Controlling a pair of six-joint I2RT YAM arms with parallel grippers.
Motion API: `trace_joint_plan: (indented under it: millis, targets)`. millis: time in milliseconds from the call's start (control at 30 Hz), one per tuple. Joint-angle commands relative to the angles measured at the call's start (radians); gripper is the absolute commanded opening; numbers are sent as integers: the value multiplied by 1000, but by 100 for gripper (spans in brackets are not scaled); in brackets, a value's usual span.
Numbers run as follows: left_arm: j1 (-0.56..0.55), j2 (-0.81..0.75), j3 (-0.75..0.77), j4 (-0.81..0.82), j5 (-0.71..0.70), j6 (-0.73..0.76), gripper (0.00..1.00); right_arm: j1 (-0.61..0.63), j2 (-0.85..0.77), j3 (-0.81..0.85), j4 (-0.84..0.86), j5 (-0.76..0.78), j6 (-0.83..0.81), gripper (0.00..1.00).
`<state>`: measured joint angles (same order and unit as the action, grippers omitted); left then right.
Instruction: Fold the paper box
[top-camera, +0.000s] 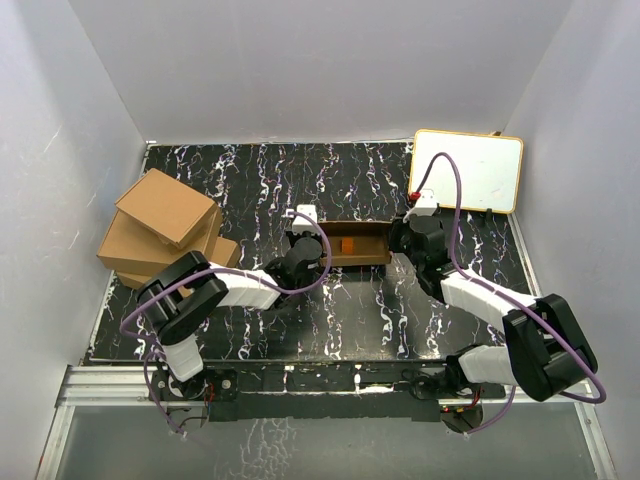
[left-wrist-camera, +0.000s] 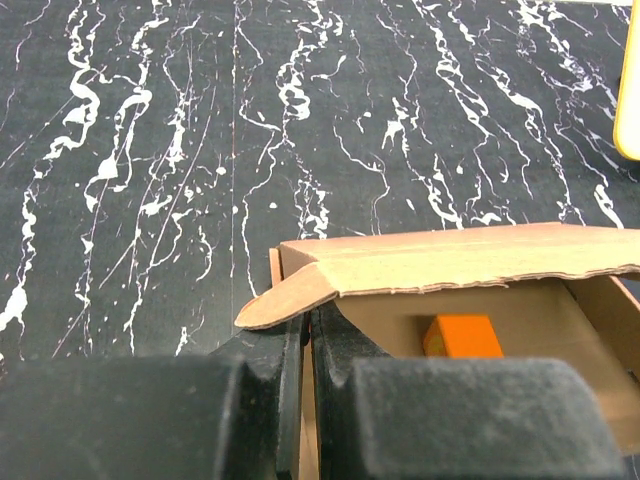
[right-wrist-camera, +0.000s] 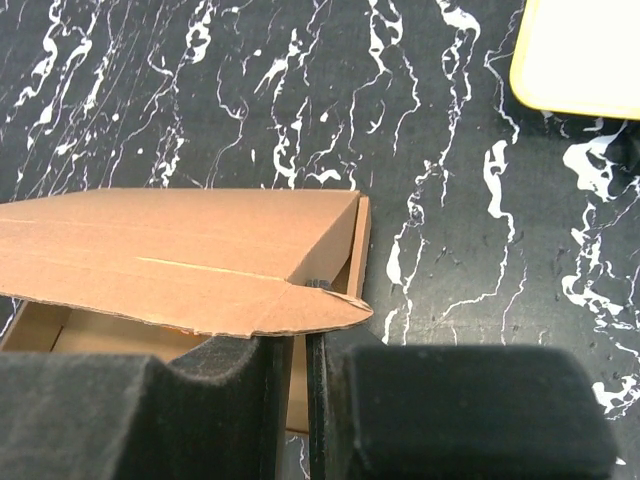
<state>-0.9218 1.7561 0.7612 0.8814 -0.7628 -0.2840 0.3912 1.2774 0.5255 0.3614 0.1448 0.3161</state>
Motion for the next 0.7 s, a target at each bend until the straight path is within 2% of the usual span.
trace_joint_plan:
  millis: [0, 533, 667]
  targets:
    - [-28, -64, -38, -9, 70, -45, 0, 13, -15, -18, -44, -97, 34, 14]
    - [-71, -104, -60, -55, 74, -24, 0, 3, -87, -10, -140, -146, -27, 22]
    - [-76, -94, -69, -52, 71, -24, 0, -7, -129, -9, -167, -140, -47, 28]
